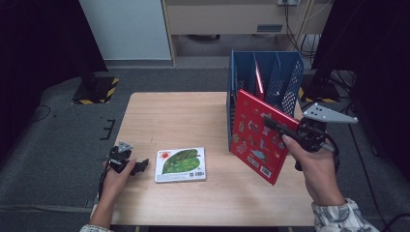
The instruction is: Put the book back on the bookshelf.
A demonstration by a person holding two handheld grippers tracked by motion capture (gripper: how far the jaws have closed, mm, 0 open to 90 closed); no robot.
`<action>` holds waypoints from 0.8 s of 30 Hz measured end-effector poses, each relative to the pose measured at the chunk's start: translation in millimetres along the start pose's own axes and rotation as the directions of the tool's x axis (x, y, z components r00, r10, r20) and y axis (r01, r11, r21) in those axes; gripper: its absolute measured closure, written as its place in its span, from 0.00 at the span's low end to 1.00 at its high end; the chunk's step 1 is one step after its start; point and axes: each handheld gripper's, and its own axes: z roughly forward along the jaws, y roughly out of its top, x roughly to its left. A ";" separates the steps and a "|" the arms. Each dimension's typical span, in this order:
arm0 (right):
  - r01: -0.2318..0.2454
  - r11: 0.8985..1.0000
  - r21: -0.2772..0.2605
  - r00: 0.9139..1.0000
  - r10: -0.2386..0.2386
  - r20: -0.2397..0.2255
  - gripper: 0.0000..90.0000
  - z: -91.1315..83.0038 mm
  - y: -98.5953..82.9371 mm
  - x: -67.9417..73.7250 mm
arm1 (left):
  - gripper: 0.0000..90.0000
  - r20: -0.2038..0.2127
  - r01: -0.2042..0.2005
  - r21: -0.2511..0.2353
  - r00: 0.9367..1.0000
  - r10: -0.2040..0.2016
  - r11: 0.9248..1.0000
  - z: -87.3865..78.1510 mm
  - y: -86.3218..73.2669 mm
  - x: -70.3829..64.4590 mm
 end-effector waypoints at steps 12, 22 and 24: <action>0.001 0.999 -0.051 0.998 0.002 0.066 0.88 -8.4 31.8 -13.3 | 0.00 0.000 0.001 -0.001 1.000 -0.001 1.000 0.0 0.0 -0.1; 0.007 0.999 -0.041 0.991 -0.002 0.137 0.88 -17.9 33.0 -28.2 | 0.00 0.000 0.001 0.000 1.000 -0.001 1.000 0.0 0.0 -0.2; 0.003 0.999 -0.040 0.988 0.003 0.154 0.88 -20.6 32.0 -31.2 | 0.00 0.001 0.001 0.000 1.000 -0.001 1.000 0.0 0.0 -0.2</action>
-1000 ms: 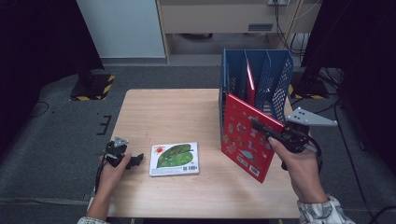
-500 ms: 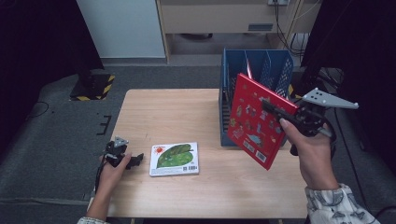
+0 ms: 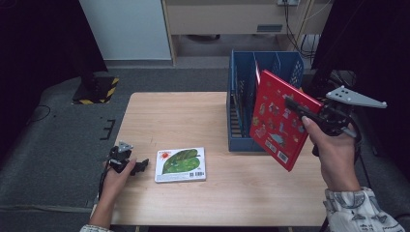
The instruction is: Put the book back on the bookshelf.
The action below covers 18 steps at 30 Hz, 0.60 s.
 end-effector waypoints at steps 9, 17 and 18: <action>0.007 1.000 0.027 0.997 -0.009 0.075 0.88 -0.6 -2.9 -14.7 | 0.00 0.000 -0.002 0.001 1.000 0.002 1.000 0.3 0.4 -0.8; -0.016 1.000 0.013 0.993 0.014 0.117 0.88 1.3 -0.6 -27.4 | 0.00 0.002 -0.005 0.001 1.000 0.005 1.000 0.3 0.5 -1.1; -0.014 1.000 0.015 0.992 0.012 0.123 0.88 2.7 0.6 -29.1 | 0.00 0.003 -0.005 0.001 1.000 0.005 1.000 0.3 0.4 -1.1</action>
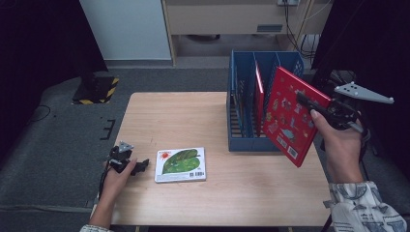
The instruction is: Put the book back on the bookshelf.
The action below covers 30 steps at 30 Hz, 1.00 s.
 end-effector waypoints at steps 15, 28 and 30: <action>0.009 0.998 0.057 0.996 -0.014 0.087 0.88 33.5 11.3 -7.1 | 0.00 0.000 0.008 -0.006 1.000 -0.008 1.000 0.5 0.0 -0.9; -0.001 0.999 0.045 0.986 -0.007 0.164 0.88 65.7 17.3 -16.7 | 0.00 0.000 0.004 -0.002 1.000 -0.004 1.000 0.3 0.1 -0.6; 0.004 0.999 0.045 0.985 -0.012 0.173 0.88 69.9 18.3 -17.4 | 0.00 0.000 0.004 -0.002 1.000 -0.004 1.000 0.3 0.1 -0.6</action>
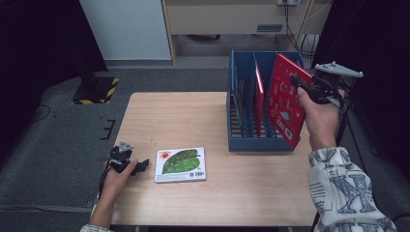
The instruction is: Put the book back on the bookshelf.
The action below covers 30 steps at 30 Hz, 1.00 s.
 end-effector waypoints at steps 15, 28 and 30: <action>-0.018 1.000 -0.017 0.999 0.019 0.028 0.88 20.0 1.9 5.5 | 0.00 0.000 0.001 -0.001 1.000 -0.001 1.000 0.1 0.1 -0.1; -0.030 0.999 -0.023 0.998 0.031 0.054 0.88 40.9 0.2 7.1 | 0.00 -0.001 0.001 -0.001 1.000 -0.001 1.000 0.2 0.2 -0.1; -0.041 0.999 -0.030 0.998 0.042 0.053 0.88 43.9 0.2 7.0 | 0.00 -0.001 0.001 -0.001 1.000 -0.001 1.000 0.3 0.2 -0.1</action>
